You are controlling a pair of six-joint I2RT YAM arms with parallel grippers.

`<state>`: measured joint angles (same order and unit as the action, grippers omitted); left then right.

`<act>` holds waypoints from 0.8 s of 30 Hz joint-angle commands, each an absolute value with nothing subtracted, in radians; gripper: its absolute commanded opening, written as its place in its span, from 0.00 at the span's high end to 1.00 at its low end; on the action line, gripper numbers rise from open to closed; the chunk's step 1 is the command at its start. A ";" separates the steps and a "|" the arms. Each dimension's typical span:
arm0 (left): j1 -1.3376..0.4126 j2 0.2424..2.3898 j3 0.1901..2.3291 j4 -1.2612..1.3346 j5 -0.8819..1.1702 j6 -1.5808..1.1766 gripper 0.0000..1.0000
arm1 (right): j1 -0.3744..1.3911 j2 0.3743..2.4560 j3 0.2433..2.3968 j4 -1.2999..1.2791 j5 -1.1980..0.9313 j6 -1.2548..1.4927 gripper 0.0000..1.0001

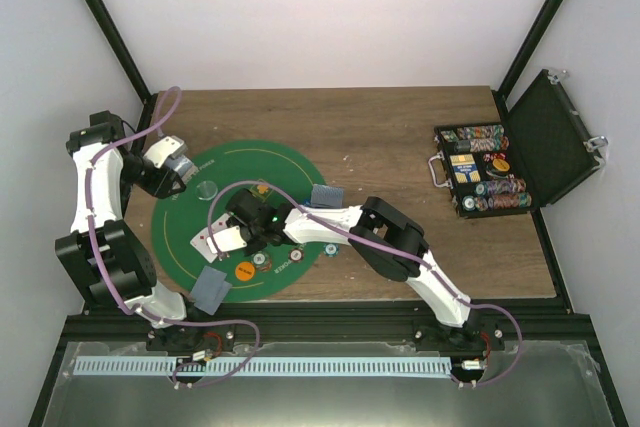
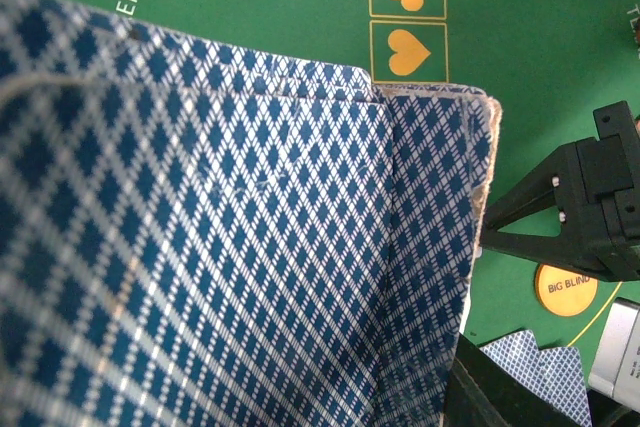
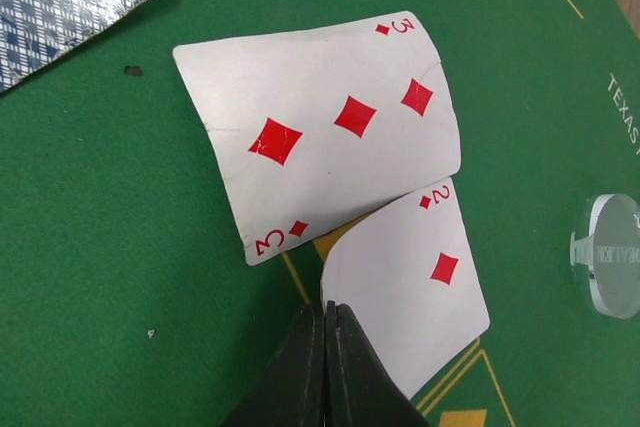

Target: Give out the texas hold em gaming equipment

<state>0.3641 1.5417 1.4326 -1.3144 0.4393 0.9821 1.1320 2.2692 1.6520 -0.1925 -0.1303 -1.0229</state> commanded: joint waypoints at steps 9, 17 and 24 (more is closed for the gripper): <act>0.368 1.561 1.475 -1.337 0.480 1.015 0.54 | 1.138 2.211 1.672 -0.122 -0.153 -1.013 0.75; 0.368 1.581 1.497 -1.346 0.495 1.000 0.54 | 1.134 2.108 1.624 -0.042 -0.213 -0.985 0.61; 0.368 1.567 1.507 -1.357 0.506 1.003 0.54 | 1.119 1.994 1.575 -0.007 -0.333 -0.924 0.58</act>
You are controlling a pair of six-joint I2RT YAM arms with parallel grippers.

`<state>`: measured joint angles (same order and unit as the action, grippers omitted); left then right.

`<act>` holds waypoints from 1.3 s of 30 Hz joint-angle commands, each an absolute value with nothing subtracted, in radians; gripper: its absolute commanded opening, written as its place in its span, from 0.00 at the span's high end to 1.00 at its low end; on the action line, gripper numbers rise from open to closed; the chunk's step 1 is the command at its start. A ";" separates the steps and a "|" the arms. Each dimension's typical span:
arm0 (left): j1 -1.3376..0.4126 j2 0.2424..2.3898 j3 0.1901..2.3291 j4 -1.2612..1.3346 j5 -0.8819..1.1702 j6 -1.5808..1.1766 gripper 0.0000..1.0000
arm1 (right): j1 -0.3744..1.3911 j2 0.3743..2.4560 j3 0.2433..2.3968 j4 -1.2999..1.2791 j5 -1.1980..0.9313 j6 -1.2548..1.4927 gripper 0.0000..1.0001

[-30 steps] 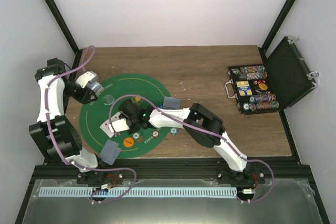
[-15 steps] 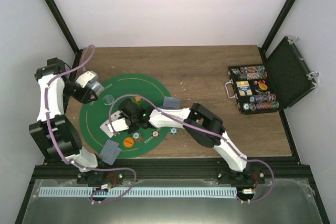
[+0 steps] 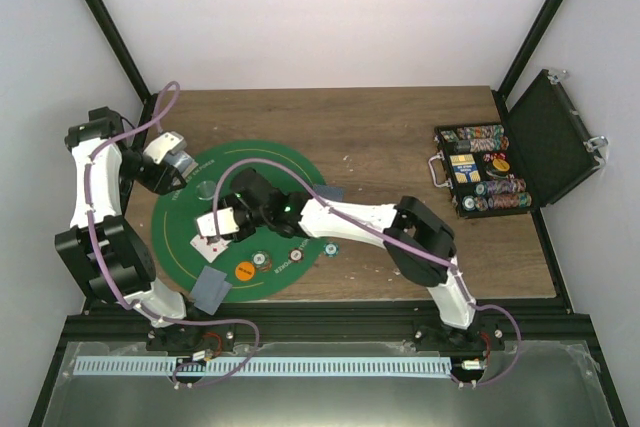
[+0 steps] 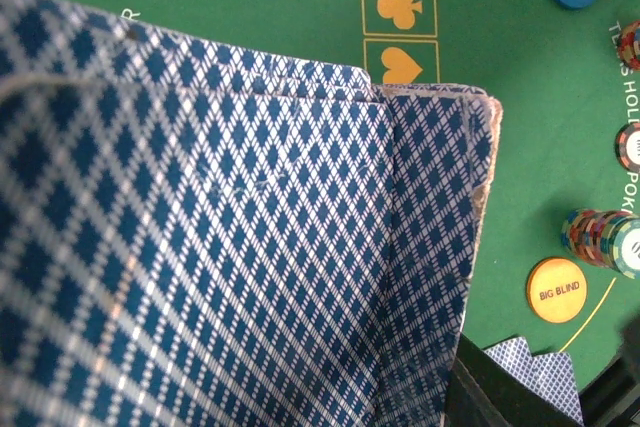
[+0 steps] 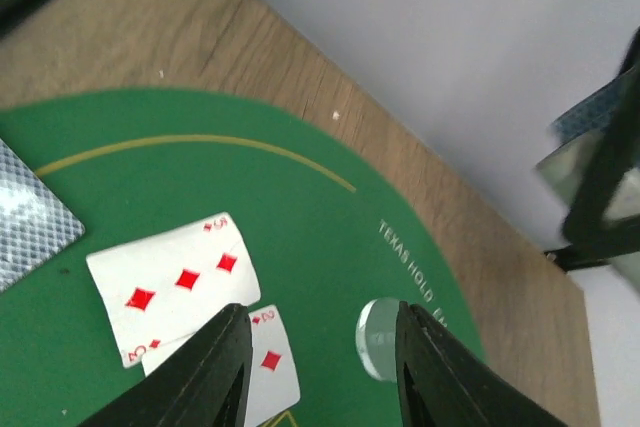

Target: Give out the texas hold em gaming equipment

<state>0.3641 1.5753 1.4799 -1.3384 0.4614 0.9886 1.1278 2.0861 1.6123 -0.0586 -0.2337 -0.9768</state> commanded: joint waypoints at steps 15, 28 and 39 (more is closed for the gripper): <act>0.238 1.536 1.540 -1.461 0.526 1.054 0.54 | 0.723 1.898 1.610 0.151 -0.824 0.313 0.31; -0.013 1.489 1.526 -1.522 0.489 1.066 0.54 | 0.673 1.991 1.608 0.302 -1.064 0.583 0.17; -0.050 1.497 1.551 -1.532 0.520 1.062 0.54 | 0.723 2.051 1.638 0.326 -1.110 0.573 0.18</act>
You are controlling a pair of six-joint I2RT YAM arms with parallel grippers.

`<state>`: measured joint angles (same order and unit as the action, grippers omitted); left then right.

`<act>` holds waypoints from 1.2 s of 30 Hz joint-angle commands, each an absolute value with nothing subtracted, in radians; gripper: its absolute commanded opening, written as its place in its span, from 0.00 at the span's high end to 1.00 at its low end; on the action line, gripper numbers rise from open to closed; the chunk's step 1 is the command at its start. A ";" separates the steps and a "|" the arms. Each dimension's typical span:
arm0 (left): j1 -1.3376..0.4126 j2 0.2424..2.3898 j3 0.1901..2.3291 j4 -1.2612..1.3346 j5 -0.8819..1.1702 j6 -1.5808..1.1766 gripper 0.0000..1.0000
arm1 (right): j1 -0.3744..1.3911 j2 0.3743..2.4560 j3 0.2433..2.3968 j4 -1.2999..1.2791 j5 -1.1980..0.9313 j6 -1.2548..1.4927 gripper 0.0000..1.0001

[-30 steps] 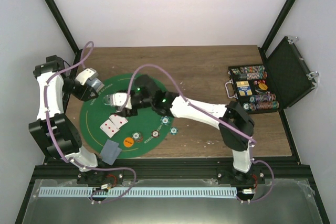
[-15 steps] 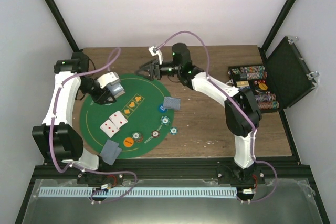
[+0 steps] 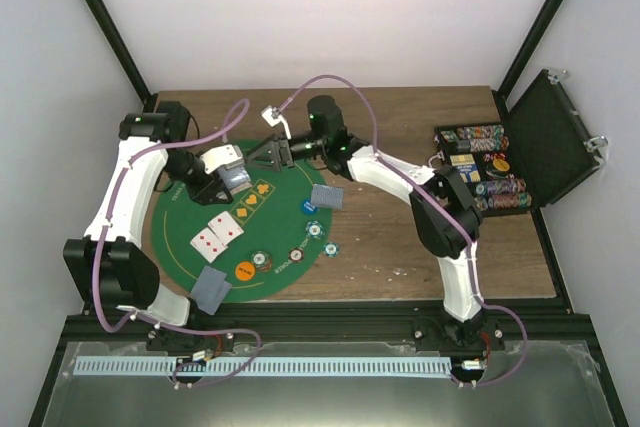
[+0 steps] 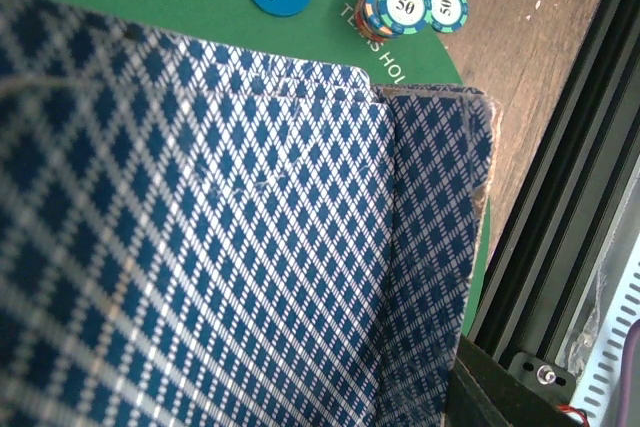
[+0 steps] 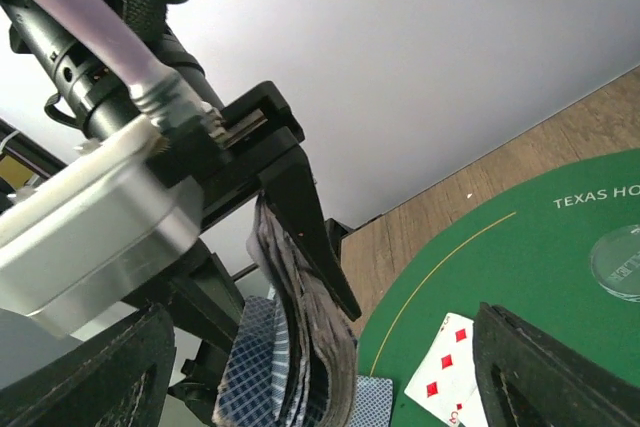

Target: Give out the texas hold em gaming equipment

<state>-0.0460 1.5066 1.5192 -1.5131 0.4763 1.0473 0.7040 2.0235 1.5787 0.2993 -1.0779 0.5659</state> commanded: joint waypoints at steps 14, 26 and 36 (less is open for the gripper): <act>-0.052 1.503 1.563 -1.534 0.526 1.060 0.55 | 0.767 2.143 1.735 0.301 -1.076 0.571 0.20; -0.051 1.489 1.550 -1.527 0.528 1.067 0.58 | 0.754 2.071 1.689 0.149 -0.894 0.443 0.47; -0.052 1.483 1.534 -1.511 0.509 1.055 0.58 | 0.745 2.022 1.653 0.069 -0.802 0.365 0.55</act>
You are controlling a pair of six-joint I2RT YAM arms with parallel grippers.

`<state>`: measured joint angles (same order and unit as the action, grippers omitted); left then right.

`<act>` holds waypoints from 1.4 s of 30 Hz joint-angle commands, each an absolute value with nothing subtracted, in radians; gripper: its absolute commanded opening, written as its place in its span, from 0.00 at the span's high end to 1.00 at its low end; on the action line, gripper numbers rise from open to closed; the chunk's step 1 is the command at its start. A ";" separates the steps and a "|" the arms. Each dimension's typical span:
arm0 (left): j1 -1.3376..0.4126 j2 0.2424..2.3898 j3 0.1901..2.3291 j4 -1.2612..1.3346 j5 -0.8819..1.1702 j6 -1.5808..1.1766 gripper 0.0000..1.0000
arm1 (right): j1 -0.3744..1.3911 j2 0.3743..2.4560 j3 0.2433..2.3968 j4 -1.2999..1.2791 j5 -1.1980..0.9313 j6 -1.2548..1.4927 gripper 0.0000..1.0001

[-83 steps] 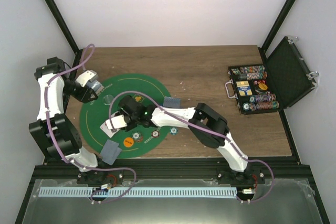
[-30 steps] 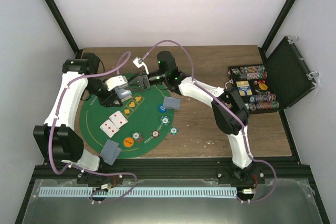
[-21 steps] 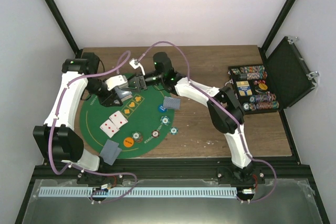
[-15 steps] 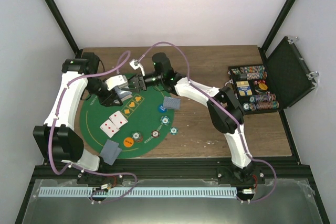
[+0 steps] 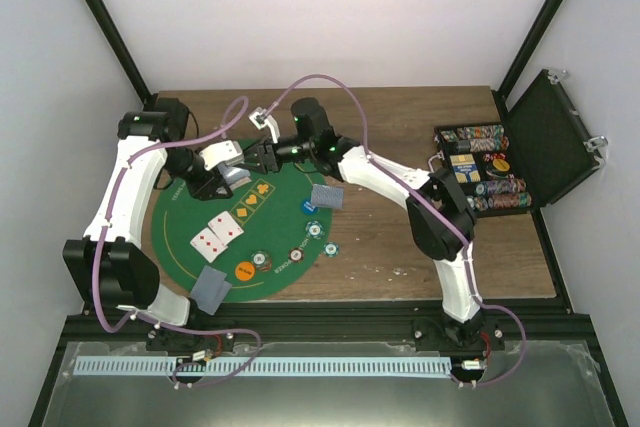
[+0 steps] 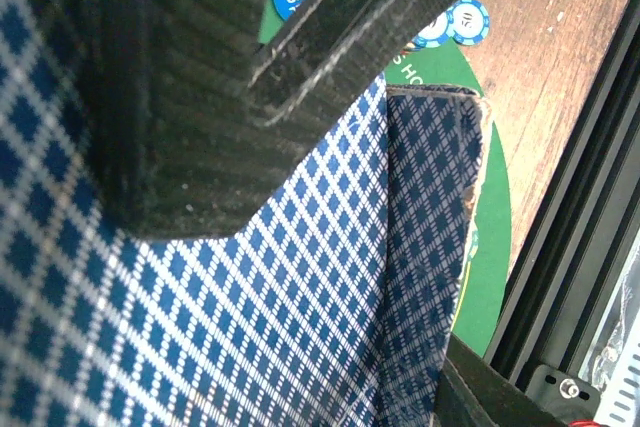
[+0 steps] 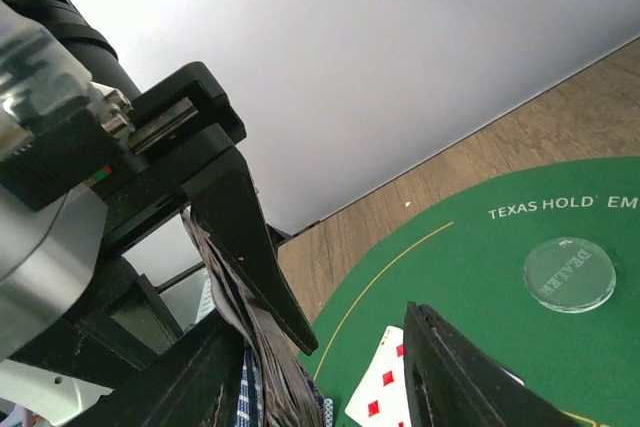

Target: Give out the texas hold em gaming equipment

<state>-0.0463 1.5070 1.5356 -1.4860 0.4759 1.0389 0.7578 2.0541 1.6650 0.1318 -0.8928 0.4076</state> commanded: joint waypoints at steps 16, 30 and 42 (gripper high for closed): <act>-0.052 1.491 1.503 -1.478 0.478 1.044 0.59 | 0.746 1.990 1.675 0.002 -0.807 0.301 0.74; -0.043 1.499 1.481 -1.458 0.448 1.039 0.59 | 0.746 1.970 1.692 -0.072 -0.778 0.245 0.89; 0.007 1.504 1.465 -1.445 0.454 1.048 0.59 | 0.734 1.952 1.721 -0.109 -0.799 0.208 0.99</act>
<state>-0.0166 1.5070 1.4734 -1.4448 0.4244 1.0252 0.7475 2.0018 1.6737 -0.0788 -0.8131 0.2375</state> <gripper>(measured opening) 0.412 0.023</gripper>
